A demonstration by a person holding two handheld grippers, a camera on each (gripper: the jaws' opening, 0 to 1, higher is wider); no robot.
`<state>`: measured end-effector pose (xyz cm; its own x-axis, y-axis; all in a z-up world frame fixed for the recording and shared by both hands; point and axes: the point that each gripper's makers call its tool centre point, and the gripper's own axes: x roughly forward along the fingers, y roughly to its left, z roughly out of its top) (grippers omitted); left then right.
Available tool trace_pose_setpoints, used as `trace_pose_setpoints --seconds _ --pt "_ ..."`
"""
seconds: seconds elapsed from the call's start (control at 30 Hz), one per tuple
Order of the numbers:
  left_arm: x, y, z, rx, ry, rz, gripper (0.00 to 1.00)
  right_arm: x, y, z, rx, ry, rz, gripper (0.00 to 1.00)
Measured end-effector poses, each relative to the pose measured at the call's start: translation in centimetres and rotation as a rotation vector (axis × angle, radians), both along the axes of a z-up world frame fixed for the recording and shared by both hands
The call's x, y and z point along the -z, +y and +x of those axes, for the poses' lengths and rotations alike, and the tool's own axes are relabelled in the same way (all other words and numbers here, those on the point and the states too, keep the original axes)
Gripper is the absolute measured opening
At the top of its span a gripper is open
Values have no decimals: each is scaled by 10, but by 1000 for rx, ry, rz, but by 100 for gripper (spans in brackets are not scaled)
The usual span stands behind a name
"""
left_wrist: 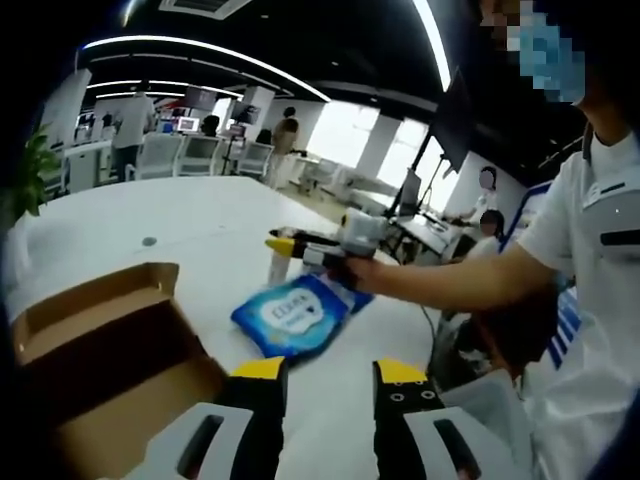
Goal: Operate the shoe box by opening the lid, removing the specified soft item, and placing it in the target area until the item is outside and the box remains undamaged.
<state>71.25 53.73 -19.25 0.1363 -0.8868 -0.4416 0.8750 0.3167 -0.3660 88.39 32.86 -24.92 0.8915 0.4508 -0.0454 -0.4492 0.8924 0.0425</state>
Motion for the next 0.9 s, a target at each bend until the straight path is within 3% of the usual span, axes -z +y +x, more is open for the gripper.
trace_pose_setpoints --seconds 0.57,0.8,0.9 --pt "0 -5 -2 3 7 0 33 3 -7 2 27 3 19 22" --pt "0 -3 -4 12 13 2 33 1 -7 0 97 -13 -64 22" --pt "0 -1 -4 12 14 4 33 -1 -6 0 115 -12 -65 22"
